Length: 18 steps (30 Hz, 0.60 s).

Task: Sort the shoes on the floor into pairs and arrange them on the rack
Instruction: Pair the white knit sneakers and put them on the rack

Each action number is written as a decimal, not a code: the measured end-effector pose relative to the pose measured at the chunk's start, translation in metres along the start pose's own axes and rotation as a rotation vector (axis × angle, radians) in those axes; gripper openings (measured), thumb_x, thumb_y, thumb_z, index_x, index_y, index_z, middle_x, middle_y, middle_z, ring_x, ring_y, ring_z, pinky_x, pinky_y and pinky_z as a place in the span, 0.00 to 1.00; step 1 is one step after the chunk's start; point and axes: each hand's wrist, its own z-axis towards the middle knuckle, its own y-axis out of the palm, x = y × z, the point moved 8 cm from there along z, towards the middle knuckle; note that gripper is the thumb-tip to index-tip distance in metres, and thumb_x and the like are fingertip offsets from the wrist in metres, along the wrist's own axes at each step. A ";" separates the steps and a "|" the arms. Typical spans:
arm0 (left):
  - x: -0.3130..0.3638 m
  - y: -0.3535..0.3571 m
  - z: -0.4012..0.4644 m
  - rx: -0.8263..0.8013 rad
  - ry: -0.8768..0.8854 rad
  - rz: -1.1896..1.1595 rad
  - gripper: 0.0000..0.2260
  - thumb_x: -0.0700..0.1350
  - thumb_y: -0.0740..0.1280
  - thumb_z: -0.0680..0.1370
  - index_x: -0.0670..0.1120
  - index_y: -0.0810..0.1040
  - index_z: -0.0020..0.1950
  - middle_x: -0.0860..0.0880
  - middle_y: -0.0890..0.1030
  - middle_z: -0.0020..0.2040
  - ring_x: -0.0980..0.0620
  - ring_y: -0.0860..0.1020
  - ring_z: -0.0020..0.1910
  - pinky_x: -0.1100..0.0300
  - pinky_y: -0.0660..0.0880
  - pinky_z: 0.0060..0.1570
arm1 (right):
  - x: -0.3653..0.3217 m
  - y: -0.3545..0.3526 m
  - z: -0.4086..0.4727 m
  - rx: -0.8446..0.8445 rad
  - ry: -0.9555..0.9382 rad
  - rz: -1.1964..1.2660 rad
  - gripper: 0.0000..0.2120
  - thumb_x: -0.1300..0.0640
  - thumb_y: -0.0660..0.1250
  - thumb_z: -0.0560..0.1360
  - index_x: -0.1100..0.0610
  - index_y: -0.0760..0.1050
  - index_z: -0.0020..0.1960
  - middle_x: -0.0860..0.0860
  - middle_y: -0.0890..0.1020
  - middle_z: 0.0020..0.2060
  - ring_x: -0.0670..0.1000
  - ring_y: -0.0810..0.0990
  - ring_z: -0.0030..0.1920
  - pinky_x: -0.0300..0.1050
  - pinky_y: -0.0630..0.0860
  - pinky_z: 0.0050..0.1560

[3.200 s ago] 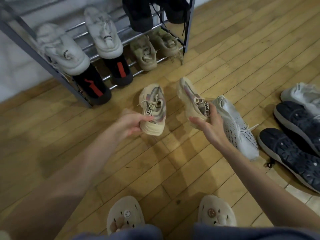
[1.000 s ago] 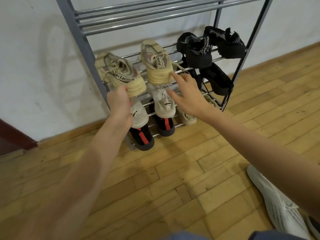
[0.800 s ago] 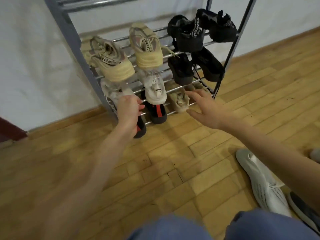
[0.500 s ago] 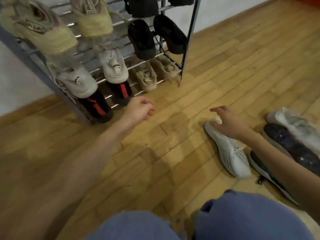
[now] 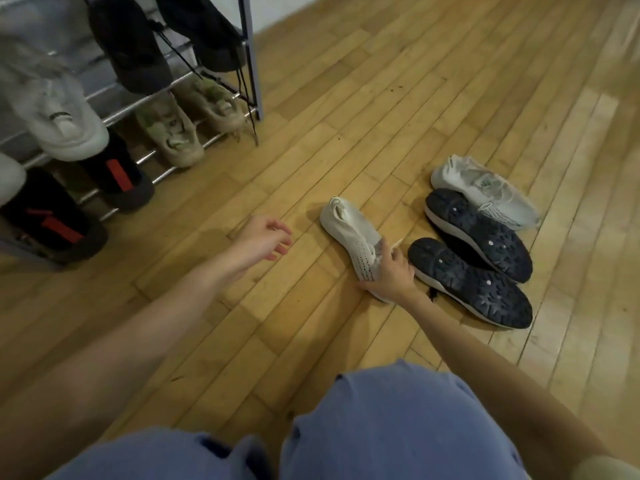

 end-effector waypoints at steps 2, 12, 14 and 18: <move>0.001 0.004 0.001 -0.018 0.010 0.037 0.06 0.37 0.63 0.77 0.40 0.77 0.53 0.45 0.81 0.44 0.49 0.79 0.43 0.54 0.75 0.45 | -0.002 -0.003 0.001 0.052 0.018 0.046 0.51 0.44 0.79 0.62 0.53 0.51 0.74 0.60 0.67 0.65 0.63 0.65 0.68 0.60 0.63 0.67; -0.007 -0.002 0.009 -0.013 -0.053 -0.005 0.39 0.64 0.67 0.71 0.48 0.59 0.76 0.47 0.70 0.70 0.46 0.74 0.64 0.46 0.75 0.60 | -0.018 -0.069 -0.024 0.208 -0.451 0.182 0.53 0.49 0.76 0.62 0.53 0.50 0.78 0.55 0.69 0.64 0.57 0.68 0.64 0.55 0.65 0.64; -0.003 0.005 0.011 -0.039 -0.035 -0.051 0.46 0.66 0.70 0.66 0.50 0.57 0.77 0.46 0.68 0.72 0.46 0.74 0.65 0.47 0.76 0.59 | -0.023 -0.080 -0.029 0.201 -0.559 0.147 0.53 0.50 0.76 0.59 0.51 0.51 0.78 0.53 0.70 0.64 0.54 0.69 0.63 0.55 0.68 0.63; -0.001 0.019 0.017 -0.096 -0.072 -0.193 0.39 0.54 0.75 0.66 0.44 0.65 0.72 0.48 0.77 0.60 0.47 0.80 0.55 0.56 0.82 0.46 | -0.030 -0.089 -0.030 0.169 -0.666 0.032 0.55 0.47 0.74 0.56 0.51 0.51 0.78 0.53 0.69 0.66 0.54 0.67 0.66 0.54 0.64 0.68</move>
